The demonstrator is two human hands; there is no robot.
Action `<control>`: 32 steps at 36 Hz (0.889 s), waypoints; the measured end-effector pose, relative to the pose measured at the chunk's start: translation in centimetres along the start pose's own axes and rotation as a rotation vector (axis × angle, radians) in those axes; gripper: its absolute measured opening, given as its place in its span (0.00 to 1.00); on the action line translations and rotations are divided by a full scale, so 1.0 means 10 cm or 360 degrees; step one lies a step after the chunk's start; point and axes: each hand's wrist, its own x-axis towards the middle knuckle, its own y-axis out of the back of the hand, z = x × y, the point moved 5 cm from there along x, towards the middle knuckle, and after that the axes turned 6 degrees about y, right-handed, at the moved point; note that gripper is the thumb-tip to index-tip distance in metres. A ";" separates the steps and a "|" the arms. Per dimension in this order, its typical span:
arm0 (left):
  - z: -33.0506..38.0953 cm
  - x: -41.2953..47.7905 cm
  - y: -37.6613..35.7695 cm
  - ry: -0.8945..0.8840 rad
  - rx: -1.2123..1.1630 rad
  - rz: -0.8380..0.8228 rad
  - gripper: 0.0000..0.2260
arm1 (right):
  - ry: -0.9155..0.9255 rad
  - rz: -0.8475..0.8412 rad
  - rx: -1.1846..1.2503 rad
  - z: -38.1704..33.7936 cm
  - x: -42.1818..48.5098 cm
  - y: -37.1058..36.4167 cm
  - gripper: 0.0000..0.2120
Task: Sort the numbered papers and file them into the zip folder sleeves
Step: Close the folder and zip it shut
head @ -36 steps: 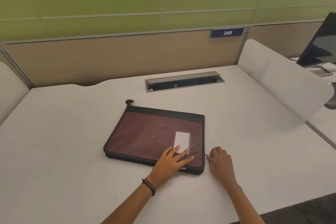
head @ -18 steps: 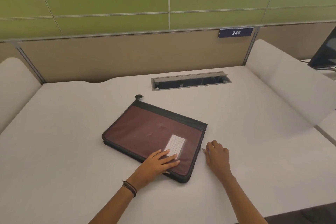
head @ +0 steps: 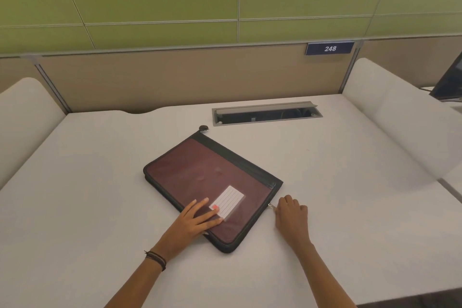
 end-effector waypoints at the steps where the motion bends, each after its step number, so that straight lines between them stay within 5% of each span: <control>1: -0.03 -0.02 -0.01 0.0032 -0.0021 -0.0011 0.19 | -0.0002 -0.0001 0.0001 0.00 0.00 0.00 0.17; 4: -0.09 -0.06 0.03 0.0195 -0.0055 -0.0184 0.19 | -0.0014 0.0001 0.0003 0.01 0.02 -0.01 0.17; 8: -0.08 -0.05 -0.02 0.0221 -0.0198 -0.0284 0.49 | -0.0026 0.0010 0.0019 0.05 0.06 -0.03 0.17; 11: -0.08 -0.02 0.01 0.0234 -0.0308 -0.0218 0.51 | -0.0031 0.0045 0.0014 0.07 0.10 -0.01 0.17; 15: -0.05 -0.03 -0.02 0.0190 -0.0340 -0.0199 0.47 | -0.0072 0.0097 0.0008 0.12 0.15 -0.02 0.18; 20: -0.11 -0.08 -0.09 0.0228 -0.0346 -0.0130 0.21 | -0.0121 0.0102 0.0003 0.20 0.21 -0.04 0.19; 32: -0.13 -0.09 -0.19 0.0335 -0.0684 -0.0193 0.21 | -0.0188 0.0128 0.0039 0.27 0.35 -0.03 0.18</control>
